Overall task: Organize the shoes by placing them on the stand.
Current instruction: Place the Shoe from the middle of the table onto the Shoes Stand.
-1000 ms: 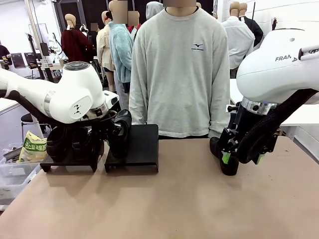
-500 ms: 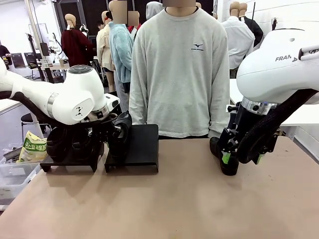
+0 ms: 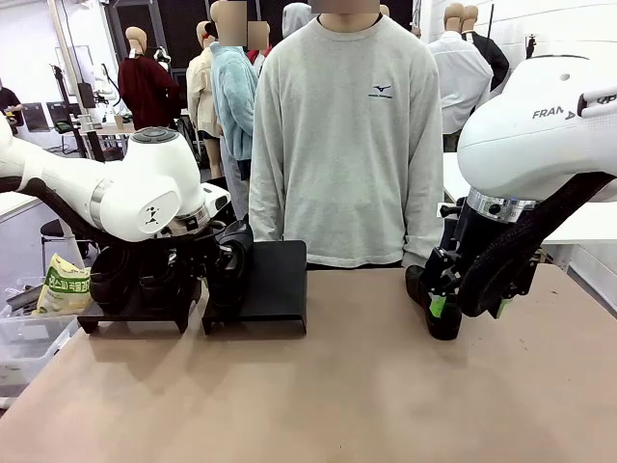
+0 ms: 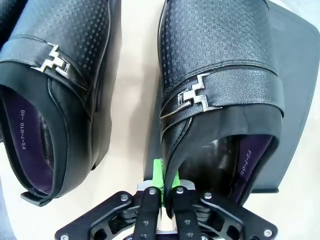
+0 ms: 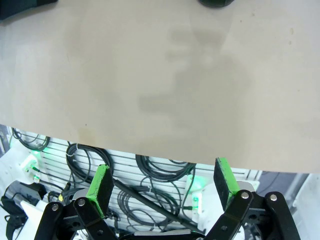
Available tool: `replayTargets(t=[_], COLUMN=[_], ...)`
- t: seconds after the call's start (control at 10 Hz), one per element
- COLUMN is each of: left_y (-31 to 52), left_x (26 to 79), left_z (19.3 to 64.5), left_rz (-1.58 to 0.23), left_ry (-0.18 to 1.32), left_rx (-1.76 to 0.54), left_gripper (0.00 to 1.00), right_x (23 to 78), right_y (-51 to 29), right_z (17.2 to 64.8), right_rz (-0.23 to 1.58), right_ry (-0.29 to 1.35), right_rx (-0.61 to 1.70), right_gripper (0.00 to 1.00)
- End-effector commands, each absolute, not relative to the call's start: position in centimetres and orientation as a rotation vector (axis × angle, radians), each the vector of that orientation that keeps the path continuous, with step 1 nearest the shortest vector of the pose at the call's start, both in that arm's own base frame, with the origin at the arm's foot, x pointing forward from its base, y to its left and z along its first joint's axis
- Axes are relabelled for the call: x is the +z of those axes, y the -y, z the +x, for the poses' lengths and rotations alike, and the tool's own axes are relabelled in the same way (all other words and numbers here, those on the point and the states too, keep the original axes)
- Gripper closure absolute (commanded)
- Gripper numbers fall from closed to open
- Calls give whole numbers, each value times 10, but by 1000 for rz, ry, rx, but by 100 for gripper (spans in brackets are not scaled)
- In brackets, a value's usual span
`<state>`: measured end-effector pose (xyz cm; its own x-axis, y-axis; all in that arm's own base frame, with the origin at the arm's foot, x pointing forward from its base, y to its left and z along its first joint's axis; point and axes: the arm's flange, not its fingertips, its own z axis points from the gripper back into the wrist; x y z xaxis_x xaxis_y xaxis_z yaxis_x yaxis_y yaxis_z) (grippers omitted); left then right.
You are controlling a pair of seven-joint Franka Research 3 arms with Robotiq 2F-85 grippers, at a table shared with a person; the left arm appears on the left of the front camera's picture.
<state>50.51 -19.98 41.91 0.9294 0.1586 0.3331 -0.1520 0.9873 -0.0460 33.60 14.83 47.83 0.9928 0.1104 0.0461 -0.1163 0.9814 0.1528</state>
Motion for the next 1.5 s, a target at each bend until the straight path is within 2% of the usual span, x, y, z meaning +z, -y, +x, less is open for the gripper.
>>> replayTargets(t=[0.0,0.1,0.6,1.1,1.4], left_y=[202,201,199,193,192], left_x=[425,424,426,443,439], left_z=[507,508,508,507,506], left_rz=[6,11,36,23,3], left_ry=[363,354,370,388,390], left_rx=[186,193,230,276,221], left_gripper=[100,100,1,0,0], right_x=[480,480,480,480,480], right_y=[-148,-148,-148,-148,-148], right_z=[339,339,339,339,339], right_rz=[139,139,139,139,139], right_ry=[29,29,29,29,29], right_rx=[116,116,116,116,116], right_gripper=[0,0,0,0,0])
